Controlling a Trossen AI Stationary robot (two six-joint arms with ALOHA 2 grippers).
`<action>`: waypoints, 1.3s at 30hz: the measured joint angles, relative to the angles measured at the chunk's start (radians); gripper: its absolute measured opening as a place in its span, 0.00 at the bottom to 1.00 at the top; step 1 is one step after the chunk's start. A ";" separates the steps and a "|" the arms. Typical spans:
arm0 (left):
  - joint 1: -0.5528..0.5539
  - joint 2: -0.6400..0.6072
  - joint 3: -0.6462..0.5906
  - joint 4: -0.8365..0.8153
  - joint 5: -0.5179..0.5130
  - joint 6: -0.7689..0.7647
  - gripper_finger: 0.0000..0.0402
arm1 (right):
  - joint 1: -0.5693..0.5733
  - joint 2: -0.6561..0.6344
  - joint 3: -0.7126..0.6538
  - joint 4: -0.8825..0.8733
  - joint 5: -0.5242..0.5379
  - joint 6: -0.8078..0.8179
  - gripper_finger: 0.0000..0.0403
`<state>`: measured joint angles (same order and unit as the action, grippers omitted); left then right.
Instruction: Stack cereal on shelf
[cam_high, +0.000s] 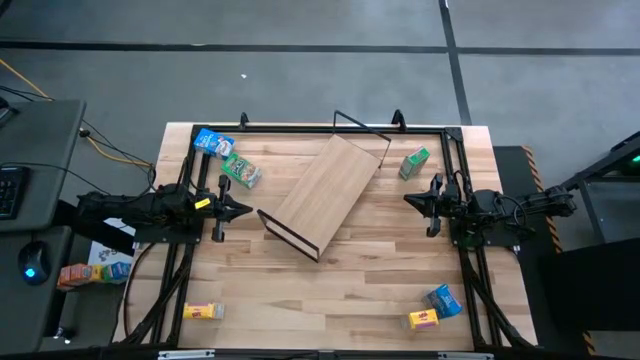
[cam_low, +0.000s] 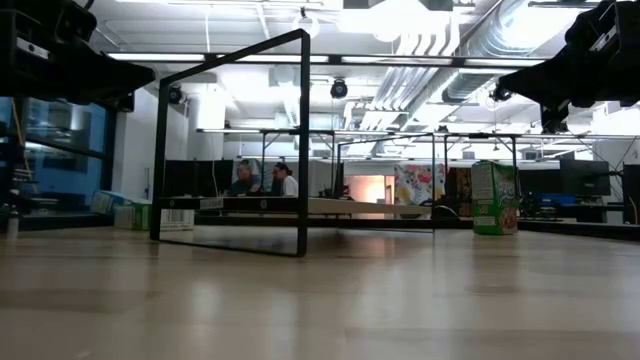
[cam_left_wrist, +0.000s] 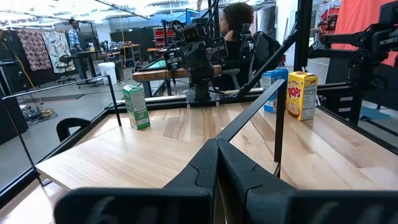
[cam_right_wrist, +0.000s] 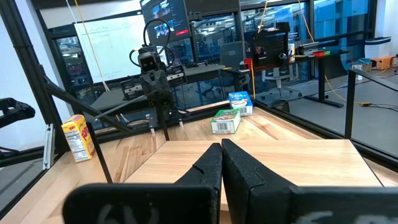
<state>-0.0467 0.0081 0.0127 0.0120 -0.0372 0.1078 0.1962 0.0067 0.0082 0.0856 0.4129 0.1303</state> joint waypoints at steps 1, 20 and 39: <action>0.000 0.000 0.000 0.000 0.000 0.000 0.00 | 0.000 0.000 0.000 0.000 0.000 0.000 0.00; 0.000 0.000 0.001 0.163 0.000 -0.089 0.00 | 0.000 0.000 0.000 0.000 0.000 0.000 0.00; 0.005 0.168 0.136 0.218 -0.270 -0.154 0.23 | 0.000 0.000 0.000 0.000 0.000 0.000 0.00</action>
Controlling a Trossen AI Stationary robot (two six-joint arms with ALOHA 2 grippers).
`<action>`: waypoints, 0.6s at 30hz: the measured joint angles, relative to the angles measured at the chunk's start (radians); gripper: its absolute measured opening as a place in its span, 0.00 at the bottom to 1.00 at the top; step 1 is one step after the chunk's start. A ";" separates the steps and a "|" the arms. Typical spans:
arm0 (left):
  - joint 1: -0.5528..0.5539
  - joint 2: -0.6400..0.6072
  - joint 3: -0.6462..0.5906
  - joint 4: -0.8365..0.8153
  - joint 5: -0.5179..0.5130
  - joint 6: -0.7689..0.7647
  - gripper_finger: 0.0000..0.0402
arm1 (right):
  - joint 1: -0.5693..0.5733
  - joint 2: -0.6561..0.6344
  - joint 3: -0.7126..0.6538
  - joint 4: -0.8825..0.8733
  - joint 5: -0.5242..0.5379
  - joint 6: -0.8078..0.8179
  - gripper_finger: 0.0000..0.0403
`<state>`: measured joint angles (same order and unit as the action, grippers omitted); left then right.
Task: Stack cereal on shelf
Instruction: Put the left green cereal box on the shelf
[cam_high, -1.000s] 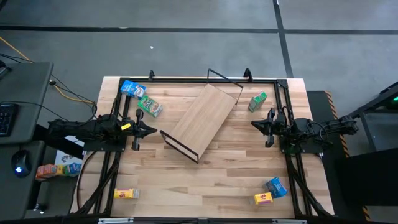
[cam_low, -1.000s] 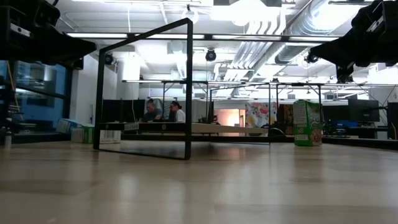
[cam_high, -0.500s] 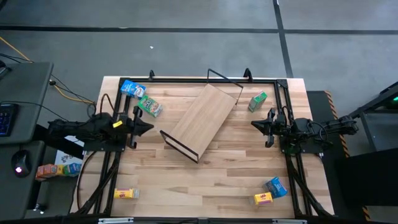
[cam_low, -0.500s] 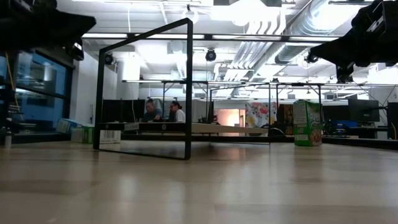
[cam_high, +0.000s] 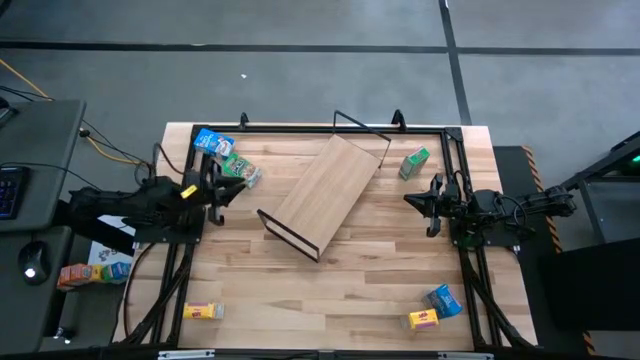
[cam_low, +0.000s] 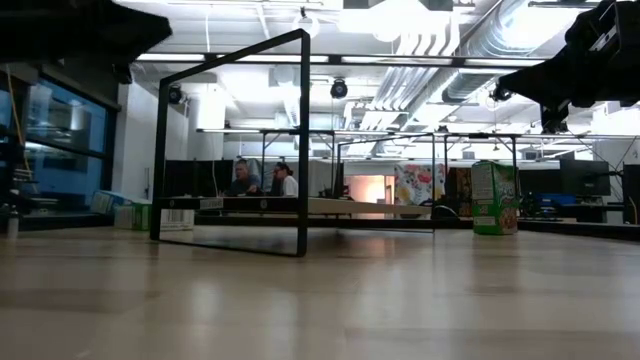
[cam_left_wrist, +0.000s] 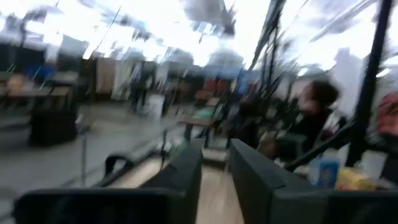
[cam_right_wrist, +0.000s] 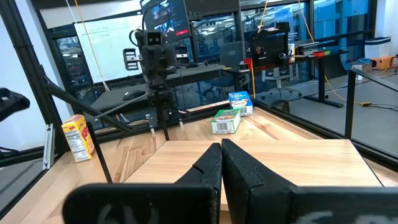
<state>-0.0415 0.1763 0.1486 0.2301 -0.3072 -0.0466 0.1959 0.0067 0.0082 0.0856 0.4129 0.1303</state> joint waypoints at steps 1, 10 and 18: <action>0.006 0.036 0.032 -0.038 -0.022 -0.013 0.26 | 0.000 0.000 0.000 0.000 0.000 0.000 0.00; 0.156 0.371 0.347 -0.516 -0.260 -0.137 0.46 | 0.000 0.000 0.000 0.000 0.000 0.000 0.00; 0.360 0.568 0.406 -0.696 -0.175 -0.288 0.46 | 0.000 0.000 0.000 0.000 0.000 0.000 0.00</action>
<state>0.3189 0.7442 0.5546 -0.4659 -0.4818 -0.3343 0.1959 0.0063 0.0081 0.0856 0.4129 0.1303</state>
